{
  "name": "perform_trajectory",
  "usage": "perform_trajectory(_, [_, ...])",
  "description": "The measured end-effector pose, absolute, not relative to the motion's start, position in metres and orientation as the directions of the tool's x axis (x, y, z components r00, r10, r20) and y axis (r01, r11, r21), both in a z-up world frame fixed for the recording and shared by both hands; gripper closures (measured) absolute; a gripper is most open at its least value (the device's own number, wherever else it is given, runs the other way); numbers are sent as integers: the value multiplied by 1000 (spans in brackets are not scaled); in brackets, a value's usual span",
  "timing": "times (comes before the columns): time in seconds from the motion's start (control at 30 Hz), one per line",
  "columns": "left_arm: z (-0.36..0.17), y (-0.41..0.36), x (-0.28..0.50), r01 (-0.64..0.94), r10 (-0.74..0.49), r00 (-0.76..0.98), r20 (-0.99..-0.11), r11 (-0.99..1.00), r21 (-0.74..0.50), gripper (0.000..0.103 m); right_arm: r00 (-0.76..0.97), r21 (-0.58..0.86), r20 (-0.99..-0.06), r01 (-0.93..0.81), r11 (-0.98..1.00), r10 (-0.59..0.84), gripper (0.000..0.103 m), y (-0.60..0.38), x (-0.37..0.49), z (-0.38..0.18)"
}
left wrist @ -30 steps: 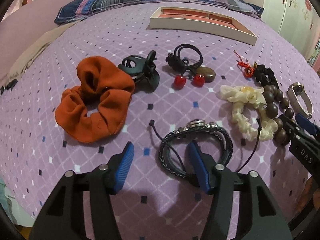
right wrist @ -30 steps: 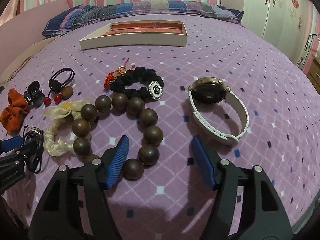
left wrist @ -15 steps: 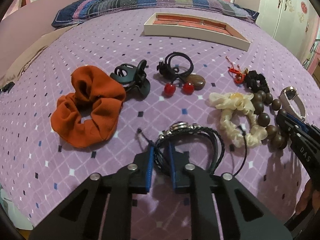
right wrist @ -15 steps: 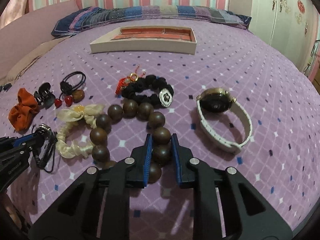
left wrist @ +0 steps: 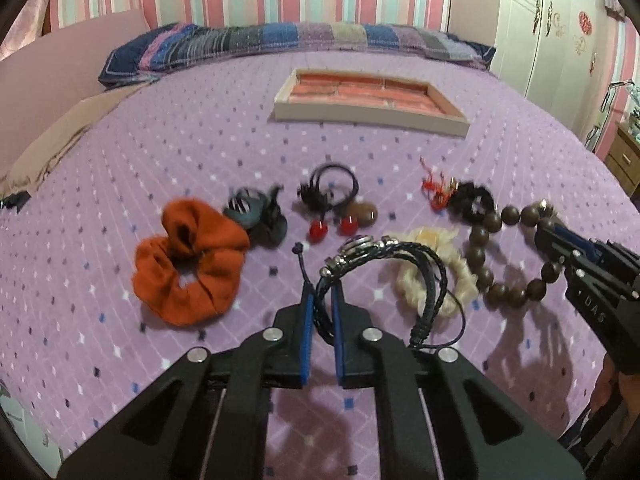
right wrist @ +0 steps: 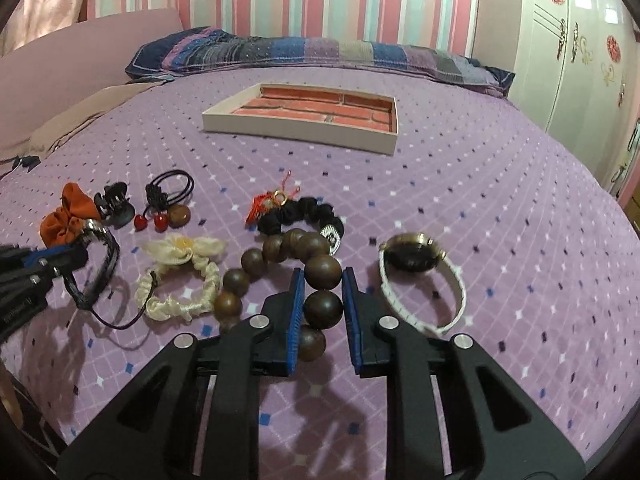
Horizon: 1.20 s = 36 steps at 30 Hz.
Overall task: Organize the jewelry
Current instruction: 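Carry both bracelets into the brick-pattern tray and open both tools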
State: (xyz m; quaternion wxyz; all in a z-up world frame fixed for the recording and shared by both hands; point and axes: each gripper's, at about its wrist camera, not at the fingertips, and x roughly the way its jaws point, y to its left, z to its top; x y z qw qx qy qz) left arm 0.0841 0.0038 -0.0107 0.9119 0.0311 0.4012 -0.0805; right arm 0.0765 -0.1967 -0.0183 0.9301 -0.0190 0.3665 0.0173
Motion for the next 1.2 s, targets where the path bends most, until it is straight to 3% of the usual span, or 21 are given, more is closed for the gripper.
perform_trajectory(0.33, [31, 6, 123, 192, -163, 687, -708, 981, -40, 94, 755, 38, -651, -76, 996, 83, 83, -207, 104, 20])
perform_trajectory(0.7, [69, -19, 237, 219, -138, 710, -690, 975, 29, 94, 781, 36, -620, -61, 998, 70, 83, -235, 207, 56])
perform_trajectory(0.93, [60, -42, 338, 219, -109, 699, -707, 973, 67, 94, 771, 18, -635, -45, 999, 46, 83, -248, 306, 45])
perform_trajectory(1.2, [28, -54, 462, 169, -103, 650, -753, 985, 11, 94, 754, 41, -657, 17, 999, 14, 83, -260, 428, 21])
